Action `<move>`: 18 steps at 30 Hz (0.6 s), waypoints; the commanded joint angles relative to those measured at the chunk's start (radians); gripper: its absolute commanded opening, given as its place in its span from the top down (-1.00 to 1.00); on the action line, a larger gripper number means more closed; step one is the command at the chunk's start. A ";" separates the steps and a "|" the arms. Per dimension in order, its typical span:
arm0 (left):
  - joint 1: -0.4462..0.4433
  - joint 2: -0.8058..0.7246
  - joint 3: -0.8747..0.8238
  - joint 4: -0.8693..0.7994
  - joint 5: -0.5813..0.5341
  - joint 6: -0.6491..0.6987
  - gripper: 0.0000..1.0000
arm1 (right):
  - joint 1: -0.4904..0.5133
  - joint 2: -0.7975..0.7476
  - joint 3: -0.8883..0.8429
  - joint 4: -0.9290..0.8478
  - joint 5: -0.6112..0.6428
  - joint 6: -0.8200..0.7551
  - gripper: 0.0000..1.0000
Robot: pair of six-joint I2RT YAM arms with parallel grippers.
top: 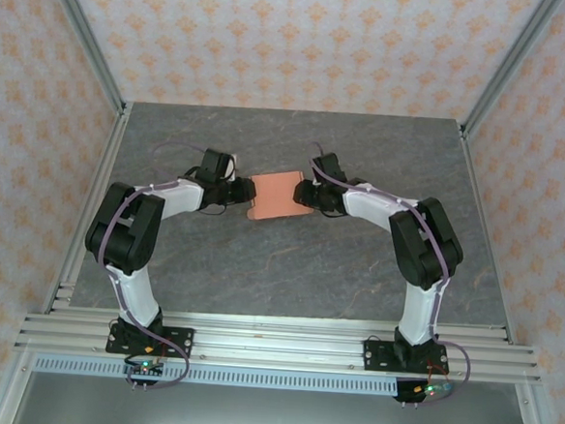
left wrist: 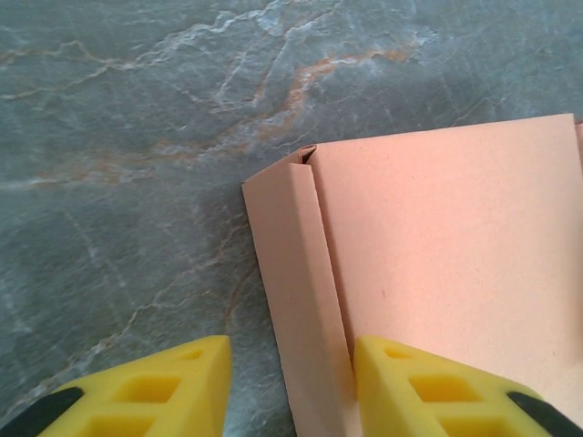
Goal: Fold the paper box
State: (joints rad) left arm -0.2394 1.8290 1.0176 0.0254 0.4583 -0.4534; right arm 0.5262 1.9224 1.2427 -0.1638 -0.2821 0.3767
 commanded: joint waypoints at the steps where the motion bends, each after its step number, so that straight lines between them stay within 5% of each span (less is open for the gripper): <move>1: 0.001 0.019 -0.043 0.025 0.029 -0.016 0.22 | -0.008 0.037 0.025 -0.034 0.004 -0.037 0.18; 11: -0.001 -0.142 -0.108 0.031 -0.062 -0.033 -0.03 | -0.012 -0.042 0.121 -0.168 0.095 -0.139 -0.01; 18: 0.002 -0.190 -0.060 -0.012 -0.134 0.057 -0.26 | 0.001 -0.192 -0.012 -0.149 0.083 -0.139 -0.09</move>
State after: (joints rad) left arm -0.2401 1.6451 0.9161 0.0532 0.3710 -0.4530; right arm 0.5186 1.8153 1.2884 -0.2977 -0.2138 0.2523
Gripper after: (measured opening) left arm 0.626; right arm 0.541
